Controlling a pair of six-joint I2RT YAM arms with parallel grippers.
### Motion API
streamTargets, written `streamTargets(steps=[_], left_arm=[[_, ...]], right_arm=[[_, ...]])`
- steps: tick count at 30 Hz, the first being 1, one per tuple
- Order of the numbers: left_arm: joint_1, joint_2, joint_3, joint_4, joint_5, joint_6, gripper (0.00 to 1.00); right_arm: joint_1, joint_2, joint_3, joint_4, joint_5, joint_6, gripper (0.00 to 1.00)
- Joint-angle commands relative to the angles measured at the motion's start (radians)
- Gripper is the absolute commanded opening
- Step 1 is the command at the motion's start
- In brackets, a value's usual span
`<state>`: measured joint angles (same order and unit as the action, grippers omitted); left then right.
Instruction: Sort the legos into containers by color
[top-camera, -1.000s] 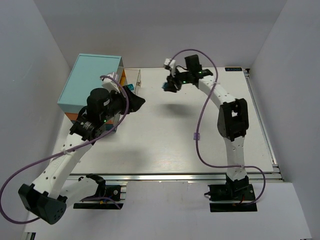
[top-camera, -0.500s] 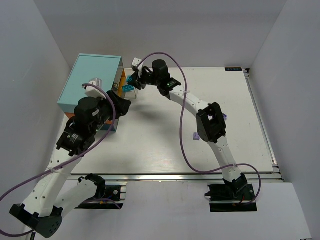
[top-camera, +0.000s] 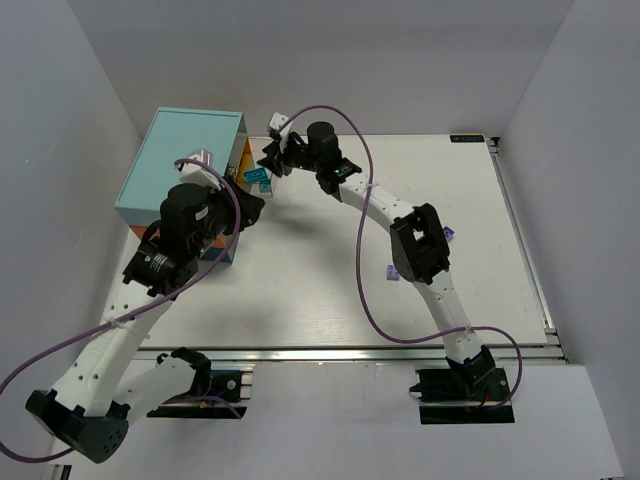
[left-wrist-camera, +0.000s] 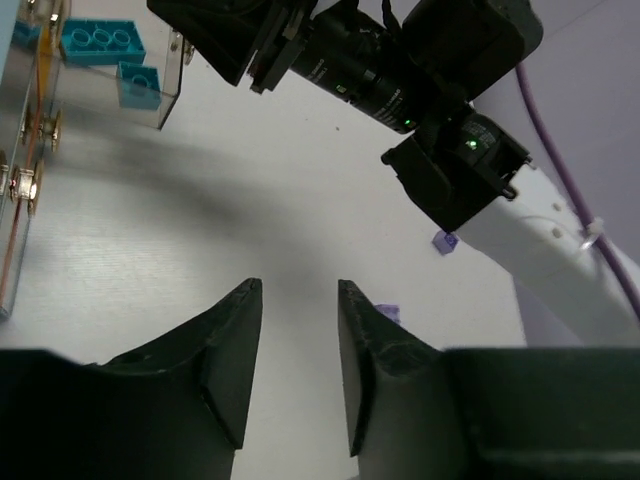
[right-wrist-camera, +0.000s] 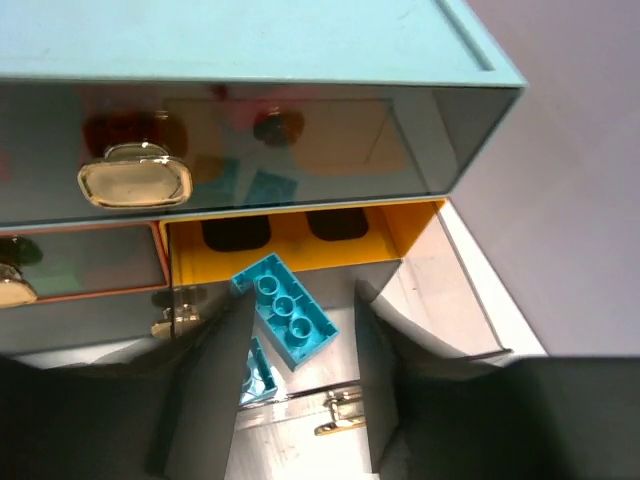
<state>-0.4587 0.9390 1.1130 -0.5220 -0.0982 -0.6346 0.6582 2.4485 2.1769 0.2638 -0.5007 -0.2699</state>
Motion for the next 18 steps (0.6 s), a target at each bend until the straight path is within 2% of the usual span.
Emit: streamTargets(steps=[1,2,3,6,7,9,10,11,15,17,18], left_arm=[[-0.003,0.056,0.004,0.103,0.054,0.012,0.44],[-0.003,0.079,0.004,0.12,0.069,0.019,0.37],[-0.003,0.139,0.008,0.134,0.096,0.024,0.24],[-0.003,0.28,0.047,0.183,0.158,0.044,0.04],[-0.003,0.32,0.079,0.198,0.167,0.058,0.0],[-0.003,0.397,0.122,0.203,0.178,0.076,0.0],[-0.003,0.482,0.183,0.183,0.18,0.099,0.0],[-0.003,0.524,0.217,0.172,0.176,0.117,0.0],[-0.012,0.737,0.396,0.1,0.115,0.188,0.0],[-0.012,0.872,0.476,0.024,-0.016,0.211,0.0],[-0.012,0.923,0.578,-0.045,-0.07,0.213,0.0]], right_arm=[[-0.031,-0.121,-0.05,0.093,0.025,0.118,0.3],[-0.06,-0.169,-0.075,0.098,0.059,0.145,0.16],[-0.075,-0.192,-0.1,0.094,0.082,0.17,0.0],[-0.172,-0.267,-0.158,-0.023,0.12,0.262,0.0],[-0.193,-0.299,-0.178,-0.096,0.126,0.328,0.0],[-0.273,-0.333,-0.255,-0.161,0.102,0.356,0.0],[-0.294,-0.365,-0.281,-0.216,0.065,0.353,0.0],[-0.352,-0.382,-0.346,-0.23,0.015,0.354,0.0],[-0.44,-0.502,-0.552,-0.238,-0.053,0.356,0.0],[-0.466,-0.569,-0.618,-0.236,-0.061,0.342,0.0],[-0.474,-0.592,-0.678,-0.23,-0.065,0.327,0.0]])
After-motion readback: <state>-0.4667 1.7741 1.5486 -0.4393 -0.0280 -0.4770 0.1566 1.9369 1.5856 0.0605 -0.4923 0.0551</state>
